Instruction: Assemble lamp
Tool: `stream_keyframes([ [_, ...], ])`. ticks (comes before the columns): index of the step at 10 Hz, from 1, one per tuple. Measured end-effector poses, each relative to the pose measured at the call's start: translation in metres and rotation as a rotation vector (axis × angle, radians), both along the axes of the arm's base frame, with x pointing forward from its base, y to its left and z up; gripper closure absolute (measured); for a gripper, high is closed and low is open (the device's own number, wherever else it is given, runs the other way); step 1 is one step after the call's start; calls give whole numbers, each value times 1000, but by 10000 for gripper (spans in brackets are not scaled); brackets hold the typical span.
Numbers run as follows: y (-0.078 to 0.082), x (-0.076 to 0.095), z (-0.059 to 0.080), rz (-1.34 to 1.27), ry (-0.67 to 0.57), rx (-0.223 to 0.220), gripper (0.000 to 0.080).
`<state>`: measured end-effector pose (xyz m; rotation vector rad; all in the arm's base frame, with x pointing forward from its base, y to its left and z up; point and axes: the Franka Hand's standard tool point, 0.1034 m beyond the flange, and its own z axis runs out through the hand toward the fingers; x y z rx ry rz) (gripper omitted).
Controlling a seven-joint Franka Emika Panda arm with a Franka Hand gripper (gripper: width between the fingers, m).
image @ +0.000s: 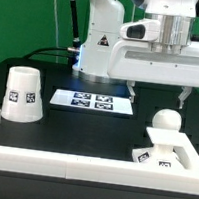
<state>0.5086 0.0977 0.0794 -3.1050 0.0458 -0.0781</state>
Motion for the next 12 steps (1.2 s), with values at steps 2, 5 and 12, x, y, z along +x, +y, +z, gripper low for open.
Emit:
stream_keyframes([
  [2,0,0,0,-32,2,5,101],
  [5,1,-6,-3,-323,29,41,101],
  [12,35,-37,-23,-430,46,54,101],
])
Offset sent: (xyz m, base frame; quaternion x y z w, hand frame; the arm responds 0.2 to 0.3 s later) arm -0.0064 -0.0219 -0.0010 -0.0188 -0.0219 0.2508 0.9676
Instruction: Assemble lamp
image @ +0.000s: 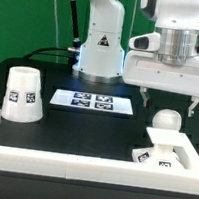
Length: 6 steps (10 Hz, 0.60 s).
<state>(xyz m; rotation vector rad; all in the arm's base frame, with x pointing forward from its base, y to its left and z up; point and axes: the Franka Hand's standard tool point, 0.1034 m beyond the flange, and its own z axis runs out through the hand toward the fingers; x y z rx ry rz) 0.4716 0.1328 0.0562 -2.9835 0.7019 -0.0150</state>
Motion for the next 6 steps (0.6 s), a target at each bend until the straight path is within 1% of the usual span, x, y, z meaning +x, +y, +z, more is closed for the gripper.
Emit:
stream_keyframes([
  [2,-3,1,1,7,13,4,101],
  [3,-6,-2,0,35,55,8,101],
  [4,-11,2,4,46,127,33,101],
  [5,-11,8,5,66,141,43,101],
  [6,-11,6,7,109,211,67,101],
])
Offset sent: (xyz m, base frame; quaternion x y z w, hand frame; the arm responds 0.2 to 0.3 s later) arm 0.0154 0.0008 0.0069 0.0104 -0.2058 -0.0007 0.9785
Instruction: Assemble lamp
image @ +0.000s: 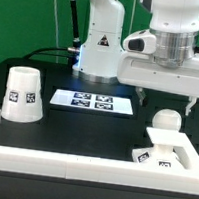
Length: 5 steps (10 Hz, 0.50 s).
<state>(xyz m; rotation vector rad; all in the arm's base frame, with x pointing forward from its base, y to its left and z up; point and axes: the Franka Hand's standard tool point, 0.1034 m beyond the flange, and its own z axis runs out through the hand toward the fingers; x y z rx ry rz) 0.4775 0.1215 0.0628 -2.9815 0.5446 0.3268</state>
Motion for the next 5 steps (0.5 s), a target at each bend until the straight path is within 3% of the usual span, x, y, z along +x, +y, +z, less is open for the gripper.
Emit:
stream_keyframes([
  [5,-8,3,0,42,280,97,101],
])
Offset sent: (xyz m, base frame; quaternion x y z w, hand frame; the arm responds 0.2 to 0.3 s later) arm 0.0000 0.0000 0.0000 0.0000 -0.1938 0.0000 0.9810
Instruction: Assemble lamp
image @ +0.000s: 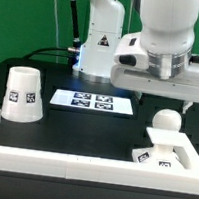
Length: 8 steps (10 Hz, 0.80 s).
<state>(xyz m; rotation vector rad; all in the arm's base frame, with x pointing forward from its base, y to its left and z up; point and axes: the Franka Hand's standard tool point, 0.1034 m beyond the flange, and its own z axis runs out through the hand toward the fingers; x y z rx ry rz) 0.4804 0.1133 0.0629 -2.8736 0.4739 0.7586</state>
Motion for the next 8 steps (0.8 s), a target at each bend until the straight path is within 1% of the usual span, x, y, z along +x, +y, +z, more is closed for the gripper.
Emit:
stream_keyframes([
  [1,-1,-1,-2,0,36,7,101],
  [2,-1,-7,-3,2,98,20,101],
  [3,1,-10,-3,14,168,34,101],
  [4,4,-8,-3,20,221,49,101],
  [5,6,-5,-6,13,245,64,101],
  [6,9,-7,-11,-6,261,79,101],
  [8,8,-7,-13,-5,262,76,101],
])
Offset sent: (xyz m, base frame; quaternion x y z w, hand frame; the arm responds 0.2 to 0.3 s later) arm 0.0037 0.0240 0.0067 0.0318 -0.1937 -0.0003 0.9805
